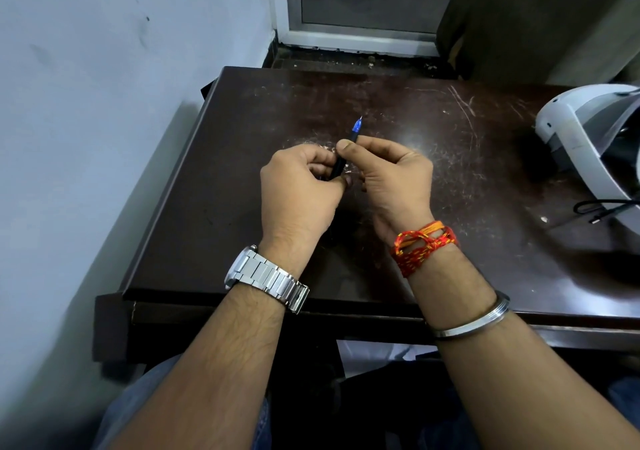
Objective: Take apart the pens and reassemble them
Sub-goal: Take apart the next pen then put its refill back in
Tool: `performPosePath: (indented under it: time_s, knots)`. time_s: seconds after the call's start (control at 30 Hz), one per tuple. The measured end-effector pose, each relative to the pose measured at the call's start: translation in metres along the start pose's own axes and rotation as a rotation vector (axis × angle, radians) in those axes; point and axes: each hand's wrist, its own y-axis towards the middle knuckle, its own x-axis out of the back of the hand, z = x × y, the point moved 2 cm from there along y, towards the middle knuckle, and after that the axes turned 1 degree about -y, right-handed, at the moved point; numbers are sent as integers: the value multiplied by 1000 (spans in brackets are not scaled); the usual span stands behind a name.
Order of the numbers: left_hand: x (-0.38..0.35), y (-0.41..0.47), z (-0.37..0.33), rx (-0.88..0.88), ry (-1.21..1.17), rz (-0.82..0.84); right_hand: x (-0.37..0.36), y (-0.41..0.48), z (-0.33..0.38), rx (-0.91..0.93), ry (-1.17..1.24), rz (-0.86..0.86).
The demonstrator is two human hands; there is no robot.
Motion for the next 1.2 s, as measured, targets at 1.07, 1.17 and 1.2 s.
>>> performPosePath:
  time_s: [1.07, 1.17, 1.2]
  knots:
    - [0, 26, 25, 231, 311, -88, 7, 8, -13, 15, -218, -69]
    - [1, 24, 19, 168, 265, -111, 6, 9, -13, 0, -211, -45]
    - [0, 23, 17, 146, 232, -116, 5, 9, -14, -14, -206, -21]
